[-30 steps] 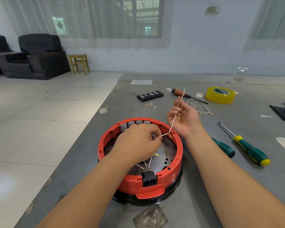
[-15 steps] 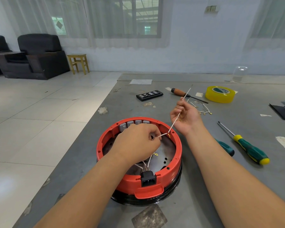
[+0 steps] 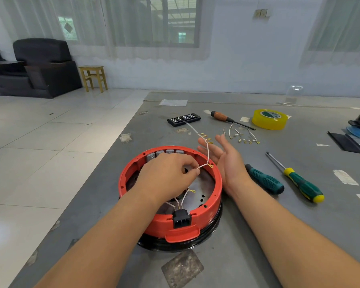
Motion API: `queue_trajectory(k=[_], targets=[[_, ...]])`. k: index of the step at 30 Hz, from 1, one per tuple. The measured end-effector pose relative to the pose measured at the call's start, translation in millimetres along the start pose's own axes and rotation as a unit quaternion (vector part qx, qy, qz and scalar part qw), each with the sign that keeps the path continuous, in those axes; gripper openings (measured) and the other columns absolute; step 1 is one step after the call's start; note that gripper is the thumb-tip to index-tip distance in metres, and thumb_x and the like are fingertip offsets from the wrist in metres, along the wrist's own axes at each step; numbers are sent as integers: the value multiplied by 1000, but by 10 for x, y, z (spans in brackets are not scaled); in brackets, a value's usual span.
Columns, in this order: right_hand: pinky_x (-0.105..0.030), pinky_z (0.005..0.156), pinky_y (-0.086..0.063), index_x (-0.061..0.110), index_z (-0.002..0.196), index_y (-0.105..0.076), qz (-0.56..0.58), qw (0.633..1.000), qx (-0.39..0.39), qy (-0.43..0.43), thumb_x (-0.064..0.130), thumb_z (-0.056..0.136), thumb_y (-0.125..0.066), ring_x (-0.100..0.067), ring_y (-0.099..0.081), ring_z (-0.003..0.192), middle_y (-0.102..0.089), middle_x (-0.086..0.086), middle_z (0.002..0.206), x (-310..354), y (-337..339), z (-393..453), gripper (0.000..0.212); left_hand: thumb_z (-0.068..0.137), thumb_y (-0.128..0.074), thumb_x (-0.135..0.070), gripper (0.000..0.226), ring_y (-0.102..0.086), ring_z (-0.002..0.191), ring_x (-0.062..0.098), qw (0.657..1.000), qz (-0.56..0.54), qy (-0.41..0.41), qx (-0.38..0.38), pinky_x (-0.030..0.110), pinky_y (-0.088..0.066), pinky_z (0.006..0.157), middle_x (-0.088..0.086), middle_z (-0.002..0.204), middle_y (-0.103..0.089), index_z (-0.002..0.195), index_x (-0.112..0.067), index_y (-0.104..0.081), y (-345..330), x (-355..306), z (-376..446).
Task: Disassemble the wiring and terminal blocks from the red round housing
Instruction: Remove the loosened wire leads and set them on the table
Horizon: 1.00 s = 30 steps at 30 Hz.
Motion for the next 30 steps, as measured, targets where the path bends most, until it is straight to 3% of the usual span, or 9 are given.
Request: queue_trajectory(k=[4,9,13,17,20,24,27,30], targets=[[-57,108,-47,19,137,-46,-73,997,0,27,38,103,-56,-33,-68,116,-72,-13,122,-23,78,-315,40,98,-58,-56,19,-49,94,8,998,43,-33,-24,35,-51,78,-22,79,-57,107,-50,-74,17,-48,3],[-43,110,-46,24,139,-53,-209,976,26,63,39,89,-68,-20,-66,120,-70,-2,128,-27,90,-563,54,102,-46,-61,34,-54,111,16,987,145,-60,-44,36,-47,85,-15,106,-67,113,-45,-74,72,-129,-4],[-37,111,-45,22,142,-51,-288,954,48,63,21,87,-71,-10,-62,123,-63,4,136,-33,64,-585,58,101,-43,-63,40,-56,112,18,989,132,-47,-48,38,-47,89,-12,113,-66,110,-38,-72,234,-78,-101],[-40,94,-50,21,110,-67,-332,940,20,73,26,72,-66,-13,-68,94,-73,2,104,-34,65,-567,39,93,-44,-65,37,-52,83,11,994,25,-86,-66,36,-42,72,-13,85,-57,88,-29,-53,339,-91,-430],[-41,81,-48,22,93,-71,-341,936,-11,82,26,68,-65,-15,-62,79,-72,2,87,-31,100,-536,26,96,-46,-61,37,-52,80,9,977,65,-182,-90,38,-43,84,-14,83,-55,84,-27,-54,320,-176,-718],[-37,73,-47,30,90,-76,-359,928,-26,98,30,71,-63,-10,-59,69,-70,14,78,-8,101,-500,23,100,-50,-63,39,-59,92,12,954,103,-253,-121,45,-40,105,-17,90,-58,87,-28,-61,287,-155,-867],[-40,81,-53,35,95,-79,-375,921,-38,103,32,72,-63,-13,-65,75,-75,12,85,11,91,-454,28,92,-57,-69,41,-63,104,10,960,117,-230,-112,50,-33,116,-19,99,-63,101,-29,-64,216,-43,-903],[-45,95,-56,43,99,-79,-372,921,-50,102,36,73,-64,-16,-72,92,-78,7,97,18,87,-414,30,88,-59,-70,49,-61,120,12,968,108,-203,-103,46,-31,119,-17,116,-65,114,-28,-63,170,31,-901]])
Point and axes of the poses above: each hand's wrist, its own z-axis towards the middle knuckle, its own y-axis out of the back of the hand, x = y × z, the point moved 6 cm from there along z, towards the middle knuckle
